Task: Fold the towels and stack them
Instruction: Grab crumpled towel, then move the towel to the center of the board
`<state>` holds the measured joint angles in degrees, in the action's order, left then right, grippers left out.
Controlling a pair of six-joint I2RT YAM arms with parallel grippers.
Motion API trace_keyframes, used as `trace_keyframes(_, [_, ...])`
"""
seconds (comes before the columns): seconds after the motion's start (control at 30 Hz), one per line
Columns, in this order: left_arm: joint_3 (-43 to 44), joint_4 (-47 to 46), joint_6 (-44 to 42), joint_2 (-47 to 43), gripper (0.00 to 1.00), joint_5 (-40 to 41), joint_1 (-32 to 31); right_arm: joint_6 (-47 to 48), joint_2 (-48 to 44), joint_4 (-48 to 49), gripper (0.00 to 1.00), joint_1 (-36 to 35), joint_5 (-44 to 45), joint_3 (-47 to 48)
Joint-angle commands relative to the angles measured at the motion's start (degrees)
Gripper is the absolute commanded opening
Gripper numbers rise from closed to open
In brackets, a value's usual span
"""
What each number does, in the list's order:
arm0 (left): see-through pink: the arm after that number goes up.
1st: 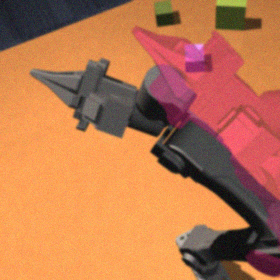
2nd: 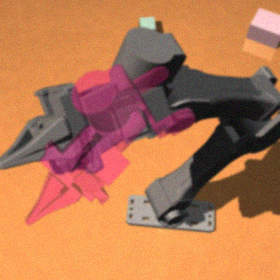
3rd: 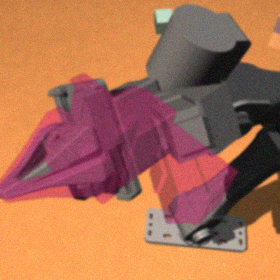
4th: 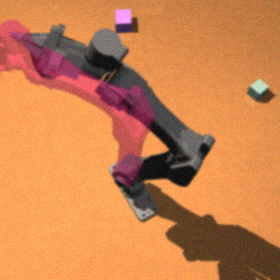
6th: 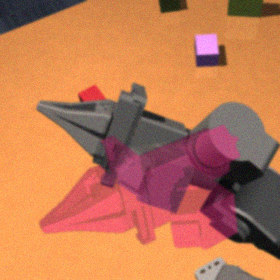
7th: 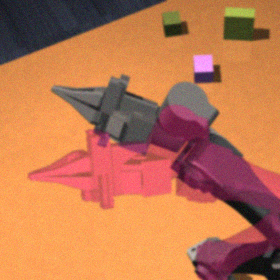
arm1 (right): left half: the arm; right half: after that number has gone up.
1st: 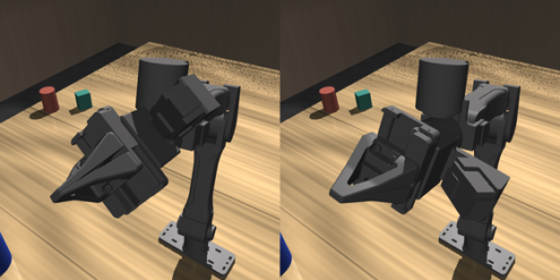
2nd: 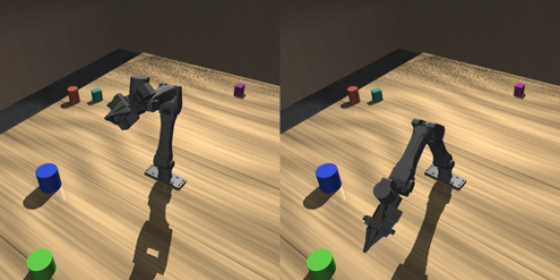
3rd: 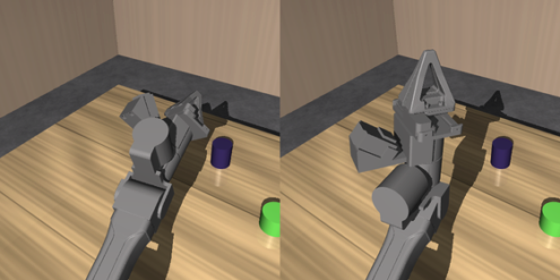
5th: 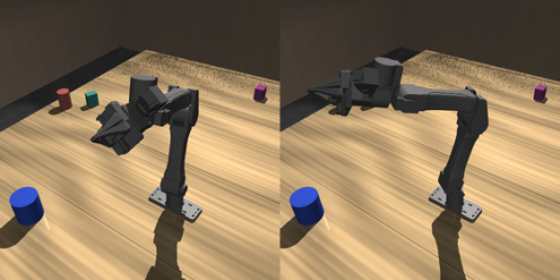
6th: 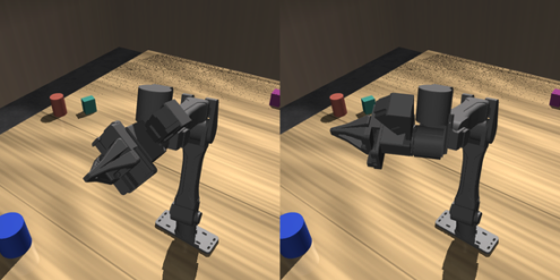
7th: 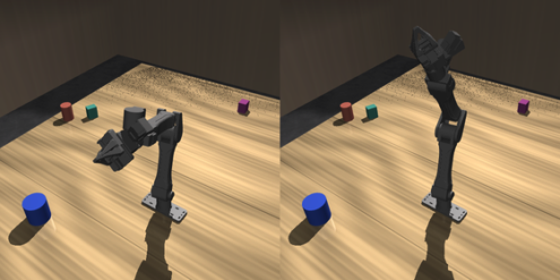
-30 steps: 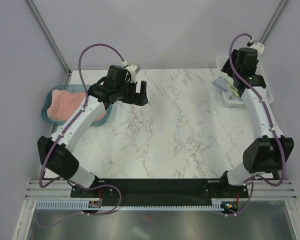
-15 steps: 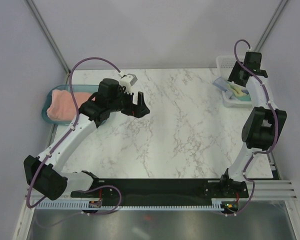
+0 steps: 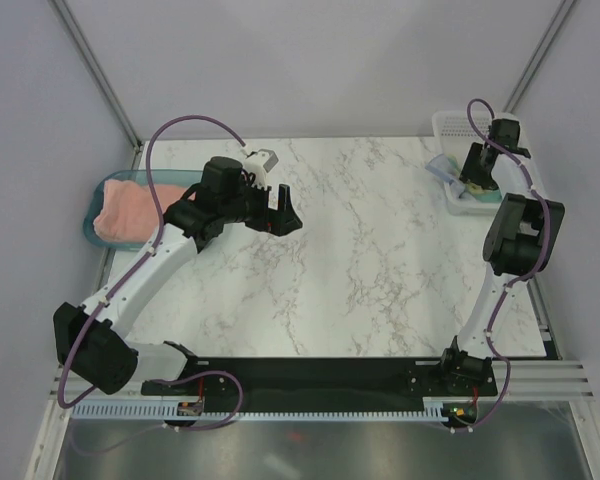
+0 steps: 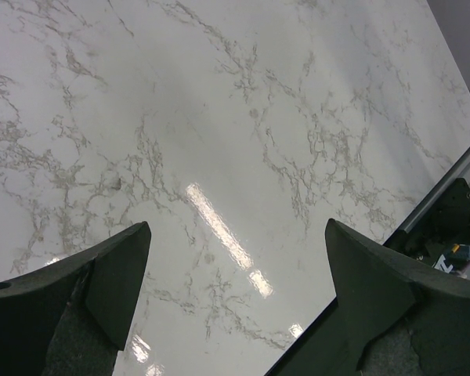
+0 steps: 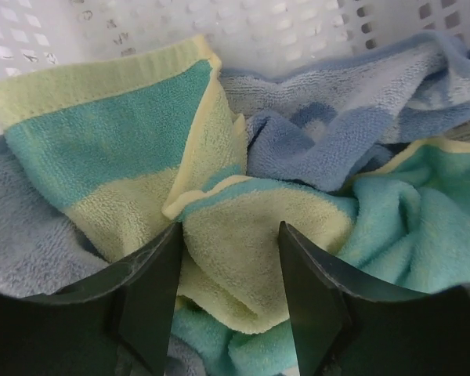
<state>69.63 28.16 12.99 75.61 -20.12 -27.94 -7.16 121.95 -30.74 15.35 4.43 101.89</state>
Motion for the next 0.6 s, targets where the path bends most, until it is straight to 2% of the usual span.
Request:
trace_keyframes(0.0, [0.4, -1.5, 1.0, 0.7, 1.00, -1.4, 0.2, 2.4, 1.4, -0.3, 0.59, 1.3, -2.1, 5.7])
trace_keyframes(0.03, [0.5, -1.4, 1.0, 1.0, 1.00, -1.4, 0.2, 2.3, 1.8, -1.6, 0.51, 1.3, -1.0, 6.6])
trace_keyframes(0.07, [0.5, -1.4, 1.0, 1.1, 1.00, -1.3, 0.2, 2.0, 2.4, -2.2, 0.24, 1.4, -0.2, 7.8])
trace_keyframes(0.13, [0.5, -1.4, 1.1, 1.5, 1.00, -1.6, 0.2, 1.4, 1.8, -3.1, 0.04, 1.4, 1.7, 10.9])
trace_keyframes(0.17, [0.6, -1.4, 1.2, 1.5, 1.00, -1.7, 0.2, 0.6, -0.2, -3.4, 0.00, 1.4, 2.1, 11.8])
trace_keyframes(0.23, [0.8, -1.4, 1.4, 1.4, 1.00, -1.6, 0.2, -2.4, -3.5, -3.3, 0.00, 1.3, 1.3, 14.6])
trace_keyframes(0.37, [3.2, -0.9, 2.7, 0.0, 1.00, -0.7, 0.2, -10.3, -17.6, -0.7, 0.00, 1.4, -6.6, 18.3])
trace_keyframes(0.43, [3.9, -0.8, 4.1, -1.1, 1.00, -0.7, 0.2, -14.7, -23.1, 6.3, 0.00, 1.3, -16.8, 14.9])
trace_keyframes(0.47, [4.5, -0.6, 4.3, -1.8, 1.00, -0.6, 0.2, -20.9, -28.7, 10.1, 0.00, 1.3, -20.8, 12.5])
trace_keyframes(0.5, [4.6, -0.5, 4.8, -2.9, 1.00, -0.7, 0.2, -23.8, -31.2, 14.2, 0.00, 0.8, -29.1, 7.0])
trace_keyframes(0.57, [5.1, 0.0, 5.2, -4.2, 1.00, -0.5, 0.2, -29.3, -37.5, 20.5, 0.00, -0.8, -34.1, 3.3])
